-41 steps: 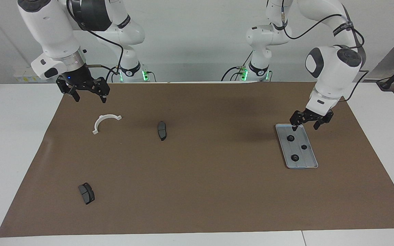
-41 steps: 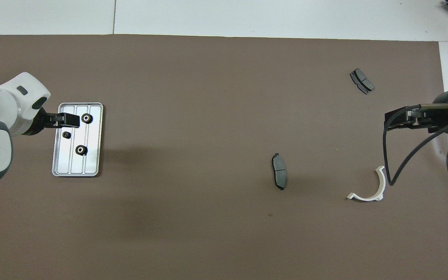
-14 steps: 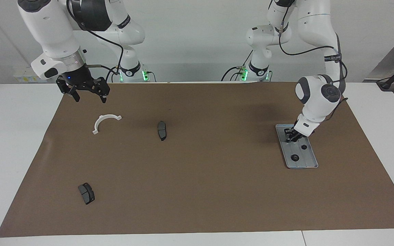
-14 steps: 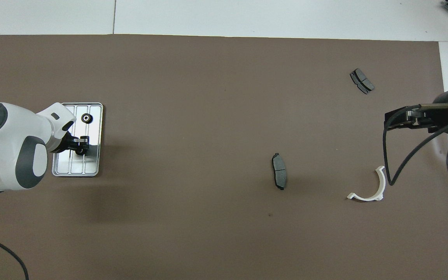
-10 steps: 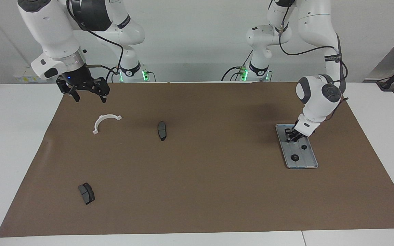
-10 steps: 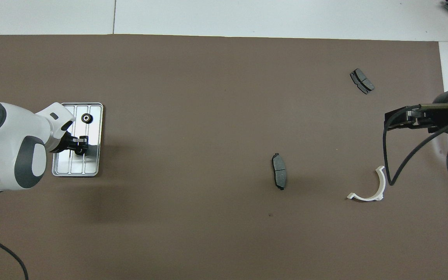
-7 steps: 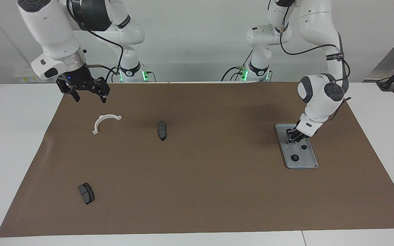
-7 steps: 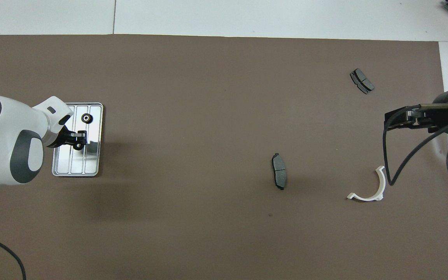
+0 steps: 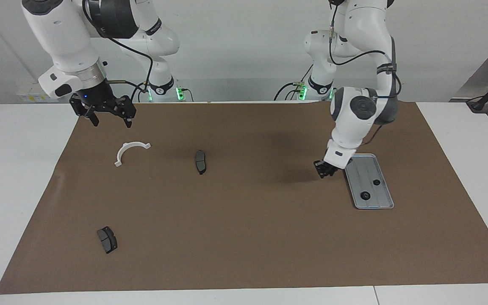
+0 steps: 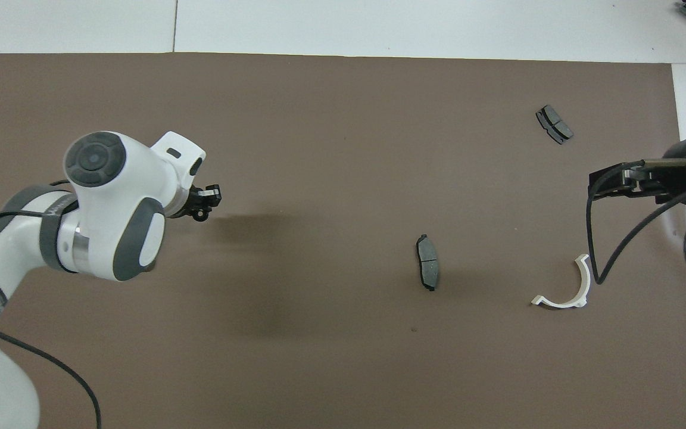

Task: Place bearing gear from tray to pile
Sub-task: 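Carry the gear to the table centre and open the left gripper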

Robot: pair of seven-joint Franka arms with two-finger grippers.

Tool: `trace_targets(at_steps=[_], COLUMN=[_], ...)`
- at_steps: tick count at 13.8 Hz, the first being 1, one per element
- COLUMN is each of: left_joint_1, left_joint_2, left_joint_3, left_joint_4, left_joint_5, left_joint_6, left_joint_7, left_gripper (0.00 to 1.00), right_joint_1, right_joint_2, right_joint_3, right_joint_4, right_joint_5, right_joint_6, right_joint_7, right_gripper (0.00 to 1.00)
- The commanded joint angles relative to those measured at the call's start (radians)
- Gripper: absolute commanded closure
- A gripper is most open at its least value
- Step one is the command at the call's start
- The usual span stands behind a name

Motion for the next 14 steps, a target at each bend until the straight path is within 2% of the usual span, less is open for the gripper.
trace_targets(at_steps=[1,5,8,9,10,11,12,14], left_joint_1=[-0.111,-0.237,-0.285,-0.299,-0.300,-0.300,-0.297,-0.268], left_joint_2=[0.018,0.107,0.124,0.124,0.123,0.123,0.121,0.118], left_joint_3=[0.017,0.017,0.017,0.017,0.017,0.017,0.017,0.018], left_joint_4=[0.033,0.099,0.086,0.075,0.073,0.078,0.084,0.128], left_joint_5=[0.009,0.009,0.010,0.010,0.010,0.010,0.010,0.010], left_joint_6=[0.023,0.066,0.120,0.130,0.126,0.117,0.111,0.049], left_joint_7=[-0.170,-0.264,-0.278,-0.278,-0.278,-0.280,-0.286,-0.282], left_gripper=[0.92,0.92,0.91,0.80,0.59,0.26,0.09,0.03], right_joint_1=[-0.007,-0.007,-0.007,-0.007,-0.007,-0.007,-0.007,-0.007], right_joint_2=[-0.013,-0.015,-0.013,-0.013,-0.013,-0.013,-0.013,-0.015], right_joint_3=[0.003,0.003,0.003,0.003,0.003,0.003,0.003,0.003], right_joint_4=[-0.018,-0.018,-0.018,-0.018,-0.018,-0.018,-0.018,-0.018], right_joint_5=[0.003,0.003,0.003,0.003,0.003,0.003,0.003,0.003], right_joint_6=[0.010,0.010,0.010,0.010,0.010,0.010,0.010,0.010], right_joint_7=[-0.018,-0.018,-0.018,-0.018,-0.018,-0.018,-0.018,-0.018], right_gripper=[0.00,0.00,0.00,0.00,0.00,0.00,0.00,0.00])
